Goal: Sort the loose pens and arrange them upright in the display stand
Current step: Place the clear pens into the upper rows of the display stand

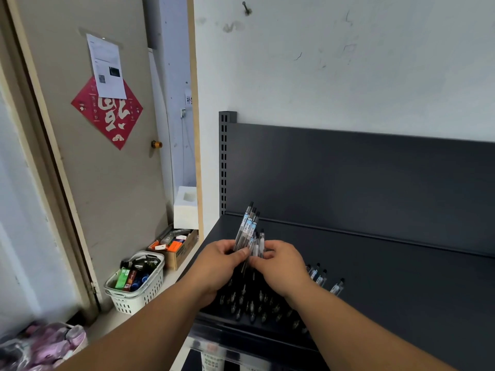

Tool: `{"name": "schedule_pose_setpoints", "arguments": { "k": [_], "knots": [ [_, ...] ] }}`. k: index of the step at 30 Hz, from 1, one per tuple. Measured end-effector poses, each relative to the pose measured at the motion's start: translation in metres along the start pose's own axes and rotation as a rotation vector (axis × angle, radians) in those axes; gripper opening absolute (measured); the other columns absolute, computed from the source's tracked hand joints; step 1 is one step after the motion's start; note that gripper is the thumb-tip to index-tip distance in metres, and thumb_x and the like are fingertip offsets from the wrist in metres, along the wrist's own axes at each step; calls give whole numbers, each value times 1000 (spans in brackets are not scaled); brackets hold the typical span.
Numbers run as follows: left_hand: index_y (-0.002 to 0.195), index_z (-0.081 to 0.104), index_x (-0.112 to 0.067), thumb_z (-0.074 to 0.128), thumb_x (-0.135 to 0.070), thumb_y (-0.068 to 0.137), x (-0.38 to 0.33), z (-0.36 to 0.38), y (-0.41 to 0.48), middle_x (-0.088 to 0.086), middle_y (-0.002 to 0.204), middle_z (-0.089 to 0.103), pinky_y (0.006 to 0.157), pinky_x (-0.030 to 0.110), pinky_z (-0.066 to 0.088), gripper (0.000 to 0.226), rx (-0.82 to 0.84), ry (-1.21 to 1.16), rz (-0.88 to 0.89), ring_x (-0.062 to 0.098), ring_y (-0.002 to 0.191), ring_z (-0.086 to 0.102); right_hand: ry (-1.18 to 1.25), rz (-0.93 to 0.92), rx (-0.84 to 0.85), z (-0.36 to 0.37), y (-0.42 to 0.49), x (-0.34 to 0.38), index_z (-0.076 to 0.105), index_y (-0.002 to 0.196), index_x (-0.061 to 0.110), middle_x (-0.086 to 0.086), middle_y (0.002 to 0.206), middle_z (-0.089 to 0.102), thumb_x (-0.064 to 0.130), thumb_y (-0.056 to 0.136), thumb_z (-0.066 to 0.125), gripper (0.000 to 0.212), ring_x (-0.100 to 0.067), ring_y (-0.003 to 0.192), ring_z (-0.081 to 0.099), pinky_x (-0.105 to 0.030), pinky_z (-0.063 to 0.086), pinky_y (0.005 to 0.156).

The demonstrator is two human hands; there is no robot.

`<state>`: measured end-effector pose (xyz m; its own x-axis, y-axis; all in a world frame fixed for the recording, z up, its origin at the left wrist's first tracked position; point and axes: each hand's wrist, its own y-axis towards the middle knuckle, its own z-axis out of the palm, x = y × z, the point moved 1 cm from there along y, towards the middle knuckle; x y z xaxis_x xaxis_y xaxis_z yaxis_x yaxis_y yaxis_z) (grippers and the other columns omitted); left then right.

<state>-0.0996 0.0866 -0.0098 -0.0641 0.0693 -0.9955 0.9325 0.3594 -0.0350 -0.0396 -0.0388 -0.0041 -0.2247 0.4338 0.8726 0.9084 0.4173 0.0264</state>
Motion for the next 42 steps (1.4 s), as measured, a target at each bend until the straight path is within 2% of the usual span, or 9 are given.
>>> {"name": "schedule_pose_setpoints", "arguments": {
  "k": [7,13,17,21,25,27,31,39,42],
  "knots": [
    [100,72,-13,62,-12,92,-11,4,5,7,93,75,89,42,55,13,-12,-2,30,24,91,72,152,57,-74,-8,2,3,74,77,21,-5,80,74,27,84,72,9,-19,73,68,-40,57,77],
    [100,70,-10,66,-7,88,-21,13,8,8,89,75,78,34,58,13,-60,-43,57,23,85,72,357,87,-50,-18,1,7,75,94,14,-2,85,76,15,88,68,9,-18,83,72,-28,57,73],
    [95,66,-17,64,-7,89,-30,28,6,5,87,74,69,28,54,11,-90,-109,91,17,79,71,434,68,-78,-31,-5,12,75,94,12,-4,86,76,12,89,67,10,-20,86,73,-39,58,84],
    [101,64,-21,64,-7,90,-42,54,-2,2,90,75,74,32,56,18,-82,-209,89,17,83,72,393,45,-146,-55,-14,10,73,104,13,-1,93,76,17,86,71,18,-17,90,72,-37,57,86],
    [107,65,-11,61,-3,90,-55,95,-16,13,93,75,71,36,56,19,52,-356,-6,27,87,72,402,37,-175,-99,-36,1,74,99,11,-4,90,76,14,87,70,13,-21,89,72,-36,58,81],
    [105,65,-7,57,1,91,-60,113,-27,17,95,74,77,41,57,18,132,-410,-57,31,89,71,400,49,-204,-120,-46,-5,74,97,11,-4,90,76,14,86,71,13,-20,87,72,-28,55,69],
    [99,66,-4,54,4,92,-63,163,-41,12,83,74,61,29,56,16,235,-486,-104,21,72,71,438,94,-231,-162,-78,-21,73,92,5,-6,82,75,9,86,70,8,-13,67,69,-21,49,52],
    [115,61,-2,54,-12,96,-80,362,-126,14,93,72,73,36,53,23,508,-408,-180,24,78,67,398,151,-434,-329,-204,-93,71,90,2,-6,76,70,6,87,69,5,-7,56,64,-17,47,46],
    [115,60,-7,53,-14,97,-92,431,-169,15,96,72,68,39,56,20,599,-381,-199,26,81,67,378,178,-534,-394,-251,-122,67,101,-3,-10,86,73,7,83,74,22,-13,67,68,-25,57,57]
  ]
}}
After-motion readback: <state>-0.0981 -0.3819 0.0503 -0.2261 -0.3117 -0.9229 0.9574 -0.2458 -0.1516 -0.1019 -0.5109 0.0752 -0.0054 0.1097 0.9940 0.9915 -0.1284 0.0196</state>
